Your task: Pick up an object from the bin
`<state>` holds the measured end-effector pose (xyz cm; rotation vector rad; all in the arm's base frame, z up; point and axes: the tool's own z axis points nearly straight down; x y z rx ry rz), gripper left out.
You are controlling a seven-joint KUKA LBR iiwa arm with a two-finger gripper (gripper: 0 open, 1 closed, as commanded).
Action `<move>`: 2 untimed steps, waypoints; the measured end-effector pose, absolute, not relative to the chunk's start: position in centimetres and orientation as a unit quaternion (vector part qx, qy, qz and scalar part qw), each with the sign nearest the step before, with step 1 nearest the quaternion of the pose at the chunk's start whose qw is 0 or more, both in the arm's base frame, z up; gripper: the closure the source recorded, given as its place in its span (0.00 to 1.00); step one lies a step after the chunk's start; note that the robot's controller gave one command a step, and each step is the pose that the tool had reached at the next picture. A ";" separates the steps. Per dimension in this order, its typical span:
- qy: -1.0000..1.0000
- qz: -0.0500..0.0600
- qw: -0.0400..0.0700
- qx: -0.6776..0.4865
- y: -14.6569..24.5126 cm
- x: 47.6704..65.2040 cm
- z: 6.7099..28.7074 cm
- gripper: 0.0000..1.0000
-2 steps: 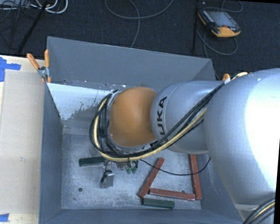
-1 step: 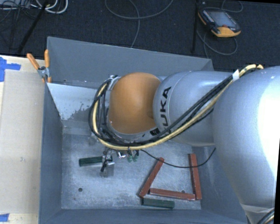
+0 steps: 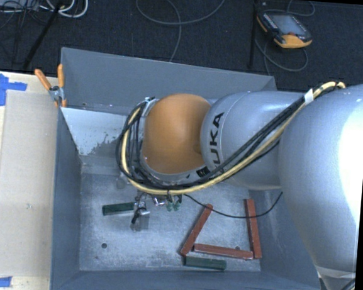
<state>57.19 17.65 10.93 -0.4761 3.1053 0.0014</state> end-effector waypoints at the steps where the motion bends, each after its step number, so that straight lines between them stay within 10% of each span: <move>1: 0.996 0.000 -0.002 -0.088 17.6 57.3 6.8 0.00; 2: 0.996 0.000 0.000 -0.086 17.5 57.4 6.8 0.00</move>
Offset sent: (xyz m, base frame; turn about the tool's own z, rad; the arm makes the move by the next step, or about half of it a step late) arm 0.0018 -0.0001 -0.0393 0.1260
